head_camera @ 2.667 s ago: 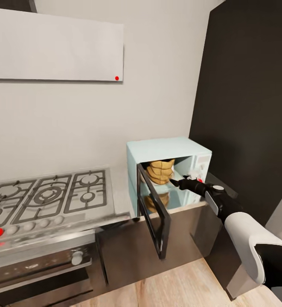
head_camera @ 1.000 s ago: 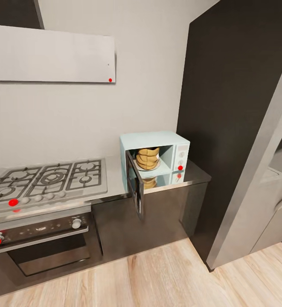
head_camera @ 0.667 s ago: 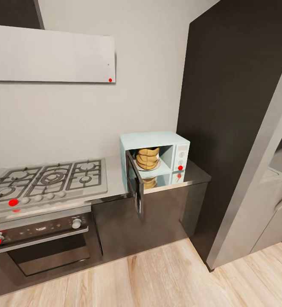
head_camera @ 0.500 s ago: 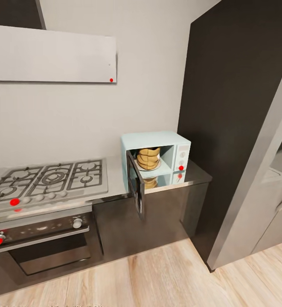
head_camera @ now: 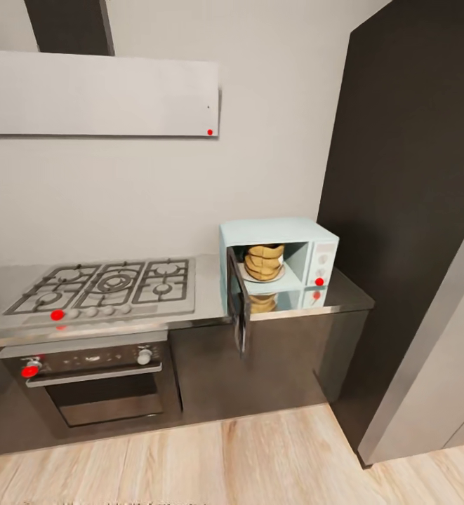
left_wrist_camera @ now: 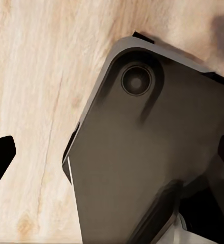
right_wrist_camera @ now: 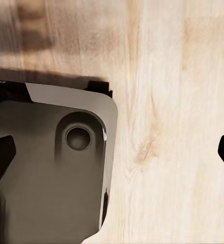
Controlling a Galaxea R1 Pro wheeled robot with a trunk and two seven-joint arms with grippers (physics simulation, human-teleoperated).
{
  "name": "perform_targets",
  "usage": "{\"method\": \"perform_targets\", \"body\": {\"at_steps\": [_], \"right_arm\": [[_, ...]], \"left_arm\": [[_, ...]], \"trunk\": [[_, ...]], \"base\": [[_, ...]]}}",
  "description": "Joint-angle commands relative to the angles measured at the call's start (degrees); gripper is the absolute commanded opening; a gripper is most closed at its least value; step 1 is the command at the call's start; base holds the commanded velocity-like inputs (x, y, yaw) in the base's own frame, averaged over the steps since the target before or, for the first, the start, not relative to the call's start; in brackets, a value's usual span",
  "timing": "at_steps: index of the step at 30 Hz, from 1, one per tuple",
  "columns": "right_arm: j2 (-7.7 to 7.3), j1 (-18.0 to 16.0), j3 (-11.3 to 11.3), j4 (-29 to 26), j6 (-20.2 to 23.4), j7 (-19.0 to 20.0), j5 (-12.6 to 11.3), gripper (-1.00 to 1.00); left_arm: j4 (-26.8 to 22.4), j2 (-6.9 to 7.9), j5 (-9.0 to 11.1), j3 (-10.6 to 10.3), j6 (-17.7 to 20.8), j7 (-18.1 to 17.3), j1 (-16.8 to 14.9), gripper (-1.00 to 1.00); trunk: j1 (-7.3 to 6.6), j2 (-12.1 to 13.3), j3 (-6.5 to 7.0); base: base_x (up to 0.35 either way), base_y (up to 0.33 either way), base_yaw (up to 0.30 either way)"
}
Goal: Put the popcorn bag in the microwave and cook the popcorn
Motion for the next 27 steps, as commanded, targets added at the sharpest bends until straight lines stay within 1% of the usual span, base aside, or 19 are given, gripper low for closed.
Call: {"method": "perform_targets", "body": {"at_steps": [1,7,19,27], "right_arm": [[-0.05,-0.07,-0.17,0.11,-0.10,0.13,0.59,1.00],[0.05,-0.07,-0.17,0.11,-0.10,0.11,0.59,1.00],[-0.19,-0.07,-0.17,0.04,-0.19,-0.30,0.76,1.00],[-0.10,-0.08,-0.11,0.02,-0.25,-0.45,0.76,1.00]], "left_arm": [[0.02,-0.03,0.37,0.10,-0.19,0.12,-0.02,1.00],[0.18,-0.02,0.37,0.05,-0.19,0.12,-0.02,1.00],[0.31,0.01,0.39,0.04,-0.19,0.12,-0.02,1.00],[-0.05,-0.01,0.46,0.12,-0.21,0.12,-0.02,1.00]], "trunk": [[0.00,-0.05,-0.07],[0.00,-0.05,-0.07],[0.00,-0.05,-0.07],[0.00,-0.05,-0.07]], "base": [[0.000,-0.281,0.270],[0.000,-0.282,0.241],[0.000,-0.278,0.016],[0.000,-0.047,0.000]]}}
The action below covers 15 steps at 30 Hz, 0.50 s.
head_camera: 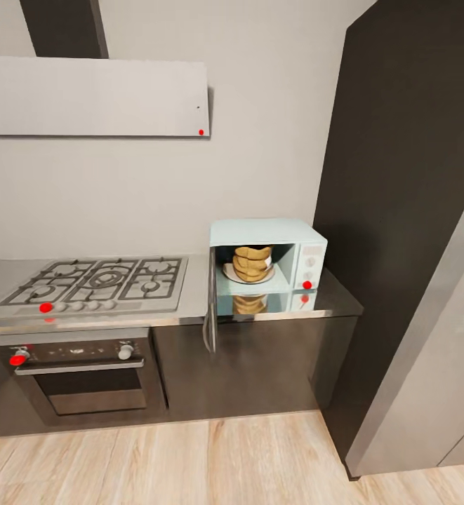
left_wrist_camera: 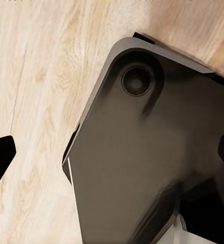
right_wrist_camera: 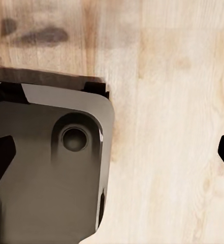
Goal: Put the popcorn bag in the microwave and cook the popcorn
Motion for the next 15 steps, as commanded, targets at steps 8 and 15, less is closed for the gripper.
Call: {"method": "perform_targets", "body": {"at_steps": [8,15], "right_arm": [[0.06,-0.07,0.02,0.13,-0.06,-0.47,0.78,1.00],[0.09,-0.07,0.05,0.13,-0.01,-0.51,0.84,1.00]], "left_arm": [[0.29,0.04,0.37,-0.06,-0.17,0.00,-0.02,1.00],[0.30,0.05,0.37,-0.06,-0.16,0.00,-0.02,1.00]], "trunk": [[0.01,-0.05,-0.07],[0.01,-0.05,-0.07]], "base": [[0.175,-0.001,0.000],[0.295,-0.034,0.055]]}}
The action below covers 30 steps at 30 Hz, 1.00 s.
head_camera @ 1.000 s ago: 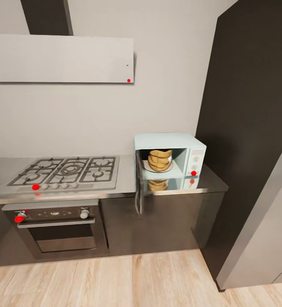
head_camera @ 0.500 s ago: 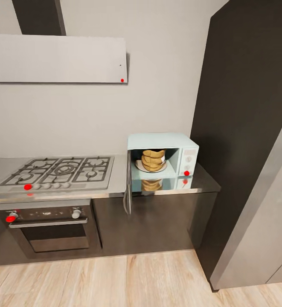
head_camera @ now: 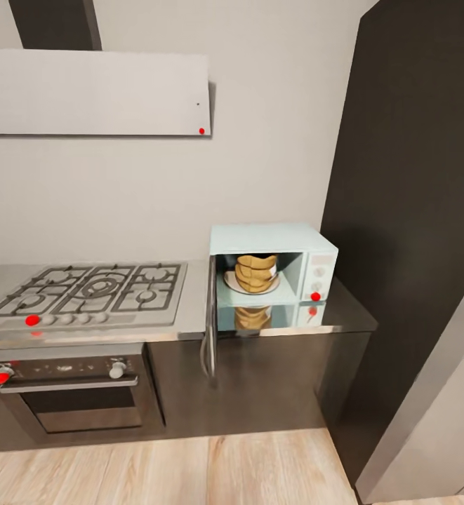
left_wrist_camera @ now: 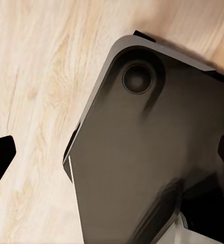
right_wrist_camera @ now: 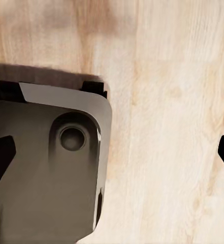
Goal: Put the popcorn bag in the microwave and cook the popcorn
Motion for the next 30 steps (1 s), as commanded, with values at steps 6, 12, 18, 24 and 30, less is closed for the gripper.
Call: {"method": "perform_targets", "body": {"at_steps": [6,12,18,24,30], "right_arm": [[-0.08,-0.08,-0.13,0.12,-0.20,-0.06,0.48,1.00],[-0.13,-0.08,-0.12,0.12,-0.34,-0.09,0.56,1.00],[-0.12,-0.10,-0.13,0.12,-0.80,-0.09,0.57,1.00],[-0.17,-0.08,-0.05,0.04,-1.12,-0.16,0.79,1.00],[-0.08,-0.09,-0.05,0.03,-1.26,-0.18,0.70,1.00]], "left_arm": [[-0.02,-0.03,0.39,0.16,-0.19,0.10,-0.02,1.00],[-0.94,0.08,0.12,-0.15,-0.15,-0.07,-0.03,1.00],[-7.68,0.41,-0.18,-0.42,1.48,-0.19,-0.03,1.00],[-36.49,1.95,-0.13,-0.38,20.70,0.08,-0.02,1.00],[-65.05,2.19,0.29,-0.37,30.75,-0.19,-0.57,1.00]], "trunk": [[0.03,-0.04,-0.07],[0.03,-0.04,-0.07],[0.03,-0.04,-0.07],[0.03,-0.04,-0.07],[0.03,-0.04,-0.07]], "base": [[0.075,-0.029,0.165],[0.000,0.000,0.003],[0.000,0.000,0.000],[0.000,0.000,0.000],[0.000,0.000,0.000]]}}
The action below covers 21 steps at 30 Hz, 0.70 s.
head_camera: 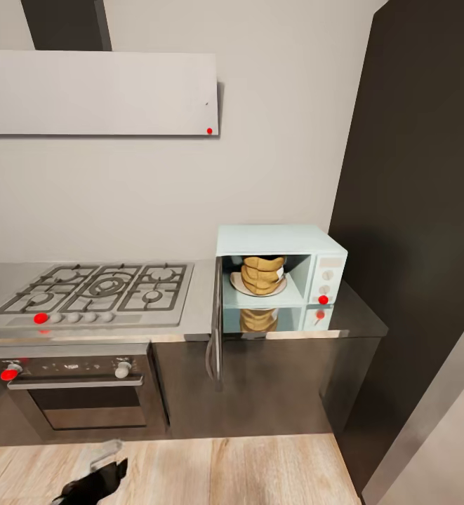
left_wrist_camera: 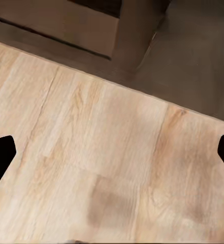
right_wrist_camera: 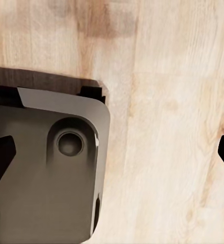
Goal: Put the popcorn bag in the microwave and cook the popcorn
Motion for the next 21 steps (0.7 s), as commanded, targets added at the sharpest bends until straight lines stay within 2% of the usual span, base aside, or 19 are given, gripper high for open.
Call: {"method": "perform_targets", "body": {"at_steps": [1,3,4,6,8,10,12,14,15,18,20,21], "right_arm": [[0.00,-0.08,-0.14,0.16,-0.19,0.09,0.48,1.00],[-0.08,-0.08,-0.18,0.16,-0.16,0.09,0.39,1.00],[-0.20,-0.07,-0.21,0.16,-0.17,0.09,0.36,1.00],[-0.30,-0.07,-0.23,0.16,-0.21,0.09,0.34,1.00],[-0.39,-0.07,-0.27,0.16,-0.23,0.09,0.27,1.00],[-0.40,-0.07,-0.29,0.16,-0.23,0.09,0.22,1.00],[-0.41,-0.07,-0.30,0.16,-0.13,0.09,0.24,1.00],[-0.44,-0.07,-0.30,0.16,-0.09,0.09,0.24,1.00],[-0.46,-0.07,-0.30,0.16,0.01,0.09,0.24,1.00],[-0.37,-0.07,-0.30,0.16,0.23,0.09,0.26,1.00],[-0.28,-0.09,-0.30,0.16,0.37,0.09,0.31,1.00],[-0.25,-0.08,-0.28,0.16,0.48,0.09,0.32,1.00]], "left_arm": [[-1.95,-0.01,0.64,-0.04,0.78,0.37,-0.32,1.00],[-3.31,-0.23,0.72,-0.04,1.87,0.32,-2.63,1.00],[-3.84,-0.48,0.76,-0.04,3.72,0.29,-6.40,1.00],[-4.05,-0.61,0.78,-0.09,5.82,0.25,-10.03,1.00],[-4.17,-0.68,0.84,-0.11,7.70,-0.26,-16.08,1.00],[-4.19,-0.70,1.36,-0.12,8.01,-1.33,-18.76,1.00],[-4.20,-0.70,2.55,-0.13,8.31,-4.80,-22.16,1.00],[-4.15,-0.69,3.19,-0.13,9.44,-7.91,-24.02,1.00],[-4.13,-0.70,3.45,-0.13,11.86,-11.33,-25.62,1.00],[-4.11,-0.69,3.56,-0.17,15.93,-17.20,-28.41,1.00],[-4.11,-0.56,3.53,-0.20,17.69,-19.96,-29.18,1.00],[-4.11,-0.32,3.42,-0.21,20.11,-22.70,-29.67,1.00]], "trunk": [[0.01,-0.06,-0.08],[0.01,-0.06,-0.08],[0.01,-0.06,-0.08],[0.01,-0.06,-0.08],[0.01,-0.06,-0.08],[0.01,-0.06,-0.08],[0.01,-0.06,-0.08],[0.01,-0.06,-0.08],[0.01,-0.06,-0.08],[0.01,-0.06,-0.08],[0.01,-0.06,-0.08],[0.01,-0.06,-0.08]], "base": [[0.000,0.000,0.000],[0.000,0.000,0.000],[0.000,0.000,0.000],[0.000,0.000,0.000],[0.000,0.000,0.000],[0.000,0.000,0.000],[0.000,0.000,0.000],[0.000,0.000,0.000],[0.000,0.000,0.000],[0.000,0.000,0.000],[0.000,0.000,0.000],[0.000,0.000,0.000]]}}
